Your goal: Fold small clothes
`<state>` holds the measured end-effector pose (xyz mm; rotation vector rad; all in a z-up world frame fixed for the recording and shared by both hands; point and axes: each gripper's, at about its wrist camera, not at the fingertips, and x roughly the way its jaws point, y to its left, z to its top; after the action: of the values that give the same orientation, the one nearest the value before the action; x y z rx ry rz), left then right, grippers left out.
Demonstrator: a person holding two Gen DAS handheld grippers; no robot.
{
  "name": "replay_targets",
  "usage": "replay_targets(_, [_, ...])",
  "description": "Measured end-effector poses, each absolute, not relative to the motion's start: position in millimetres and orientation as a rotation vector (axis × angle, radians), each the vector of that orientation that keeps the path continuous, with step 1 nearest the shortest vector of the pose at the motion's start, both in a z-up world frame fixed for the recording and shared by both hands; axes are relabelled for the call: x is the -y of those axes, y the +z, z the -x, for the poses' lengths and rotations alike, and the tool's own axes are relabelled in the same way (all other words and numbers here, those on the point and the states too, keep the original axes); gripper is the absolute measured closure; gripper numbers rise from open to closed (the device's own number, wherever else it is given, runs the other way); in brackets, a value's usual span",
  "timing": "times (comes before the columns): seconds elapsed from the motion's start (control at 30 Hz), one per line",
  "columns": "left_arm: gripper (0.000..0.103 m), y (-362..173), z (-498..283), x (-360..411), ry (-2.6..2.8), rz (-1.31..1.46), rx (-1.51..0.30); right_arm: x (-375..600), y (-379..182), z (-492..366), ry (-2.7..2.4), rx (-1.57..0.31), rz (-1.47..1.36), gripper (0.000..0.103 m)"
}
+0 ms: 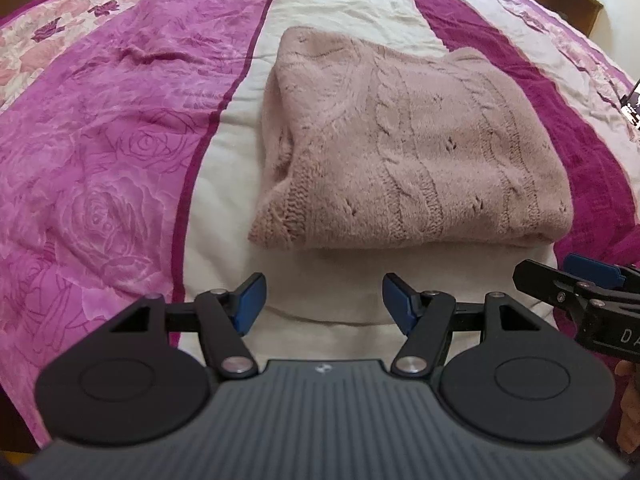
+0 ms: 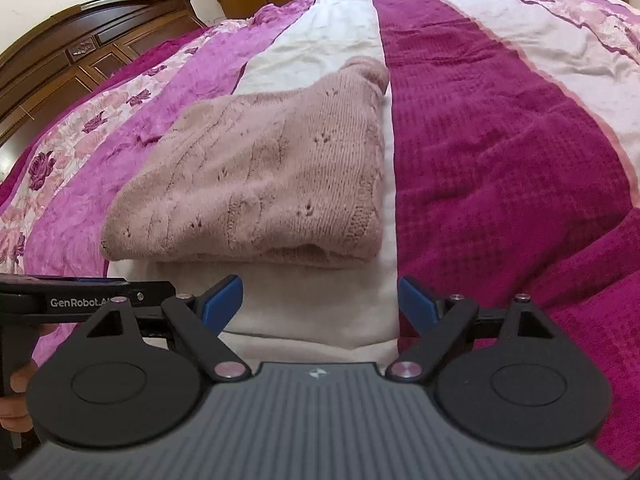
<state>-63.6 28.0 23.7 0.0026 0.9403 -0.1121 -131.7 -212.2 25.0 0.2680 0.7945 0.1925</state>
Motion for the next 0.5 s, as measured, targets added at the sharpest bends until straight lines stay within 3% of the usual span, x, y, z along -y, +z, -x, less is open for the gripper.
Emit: replay_targets(0.5, [0.037, 20.6, 63.9, -26.9, -0.104, -0.023, -0.941, 211.0, 22.2, 127.1, 0.195, -0.815, -0.263, 0.014])
